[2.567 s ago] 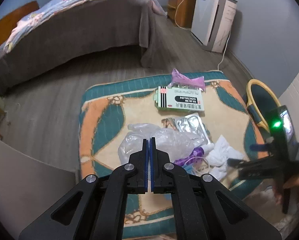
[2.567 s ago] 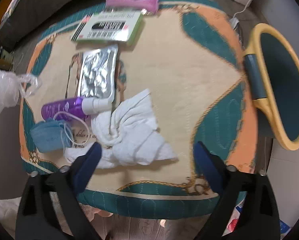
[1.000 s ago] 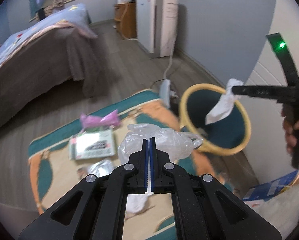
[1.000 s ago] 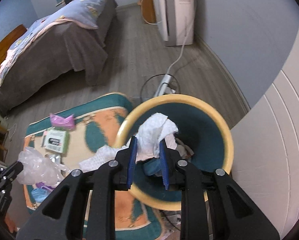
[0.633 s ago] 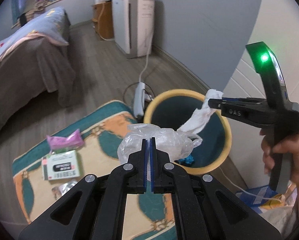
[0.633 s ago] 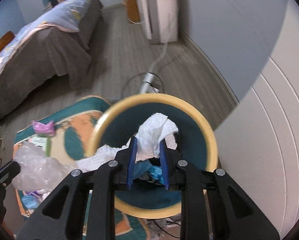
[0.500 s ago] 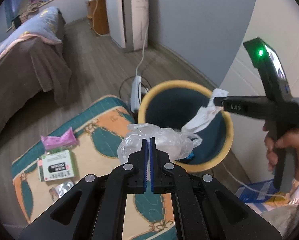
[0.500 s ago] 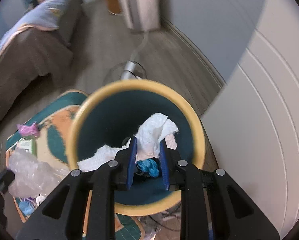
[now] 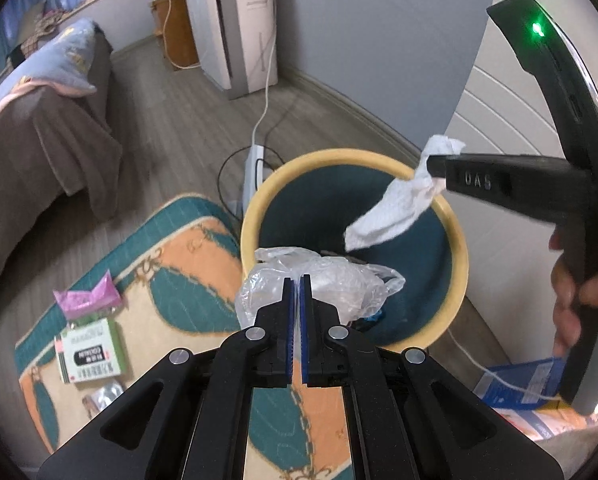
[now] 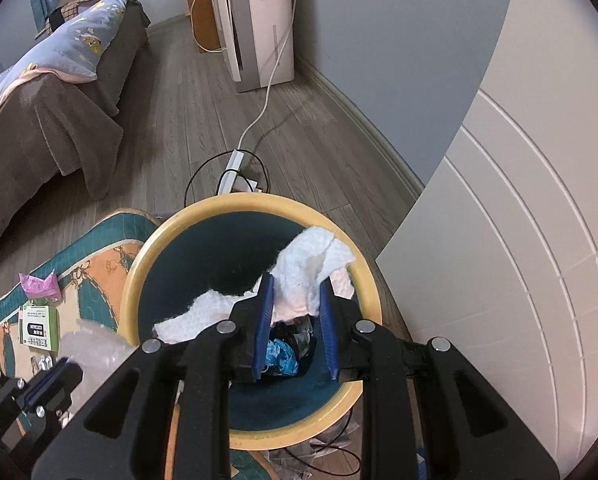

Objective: Collect trash
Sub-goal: 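Carry the tissue and plastic bag over the bin and open both tools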

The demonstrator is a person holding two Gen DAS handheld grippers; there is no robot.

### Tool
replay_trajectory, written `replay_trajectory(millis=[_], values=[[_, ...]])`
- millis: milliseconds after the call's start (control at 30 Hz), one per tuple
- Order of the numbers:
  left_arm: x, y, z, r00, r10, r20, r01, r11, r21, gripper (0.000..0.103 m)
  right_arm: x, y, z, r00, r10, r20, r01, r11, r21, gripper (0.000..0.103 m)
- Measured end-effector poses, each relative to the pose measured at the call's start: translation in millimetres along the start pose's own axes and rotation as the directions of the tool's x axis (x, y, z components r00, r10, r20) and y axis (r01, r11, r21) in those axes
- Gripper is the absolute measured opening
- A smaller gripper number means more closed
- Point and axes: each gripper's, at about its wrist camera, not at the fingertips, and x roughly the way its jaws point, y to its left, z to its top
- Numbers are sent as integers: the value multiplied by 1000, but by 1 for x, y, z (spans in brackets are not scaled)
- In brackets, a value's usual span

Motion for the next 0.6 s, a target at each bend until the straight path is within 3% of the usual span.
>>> replay_trajectory(millis=[167, 367, 467, 600], values=[[9, 2, 13, 1000, -11, -8, 11, 1000, -4, 2, -3, -3, 2, 1000, -3, 12, 3, 1000, 14, 22], [2, 3, 27, 998, -29, 58, 30, 1000, -10, 8, -8, -4, 3, 999, -10, 34, 9, 1000, 28, 22], [1, 3, 28, 997, -14, 69, 14, 1000, -8, 19, -11, -2, 5, 998, -9, 56, 7, 1000, 26, 22], [1, 6, 24, 996, -9, 84, 11, 1000, -28, 46, -16, 3, 6, 997, 6, 79, -7, 1000, 20, 30]])
